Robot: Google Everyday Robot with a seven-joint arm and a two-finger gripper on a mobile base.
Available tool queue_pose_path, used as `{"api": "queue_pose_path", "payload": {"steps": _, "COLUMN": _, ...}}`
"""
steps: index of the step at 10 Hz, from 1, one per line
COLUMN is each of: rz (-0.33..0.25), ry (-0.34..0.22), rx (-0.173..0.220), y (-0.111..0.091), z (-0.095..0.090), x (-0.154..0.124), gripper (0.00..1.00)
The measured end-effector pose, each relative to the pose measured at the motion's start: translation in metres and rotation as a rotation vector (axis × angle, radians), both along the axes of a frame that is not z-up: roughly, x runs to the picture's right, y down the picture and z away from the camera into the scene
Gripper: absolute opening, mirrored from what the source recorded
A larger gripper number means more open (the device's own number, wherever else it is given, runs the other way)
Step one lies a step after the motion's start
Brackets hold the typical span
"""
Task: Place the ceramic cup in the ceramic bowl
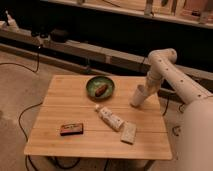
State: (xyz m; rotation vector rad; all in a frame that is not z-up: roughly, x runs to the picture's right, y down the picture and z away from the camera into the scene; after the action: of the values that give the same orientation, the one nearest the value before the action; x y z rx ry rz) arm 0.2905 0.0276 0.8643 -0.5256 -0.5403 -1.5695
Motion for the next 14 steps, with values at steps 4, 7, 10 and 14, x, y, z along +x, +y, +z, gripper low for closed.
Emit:
{"api": "queue_pose_path", "payload": {"steps": 4, "rz": -0.006, "ry": -0.022, "rx": 0.032, "y": -0.013, "z": -0.009, "x": -0.024, "gripper": 0.0}}
{"api": "queue_pose_path", "payload": {"steps": 7, "rz": -0.001, "ry": -0.053, "rx": 0.045, "y": -0.017, "z": -0.015, "x": -0.043, "gripper": 0.0}}
{"api": "queue_pose_path", "payload": {"steps": 10, "rz": 0.019, "ry": -0.078, "rx": 0.045, "y": -0.016, "z": -0.019, "x": -0.055, "gripper": 0.0}}
{"api": "queue_pose_path", "payload": {"steps": 14, "rz": 0.133, "ry": -0.138, "rx": 0.117, "y": -0.057, "z": -0.049, "x": -0.06, "gripper": 0.0}}
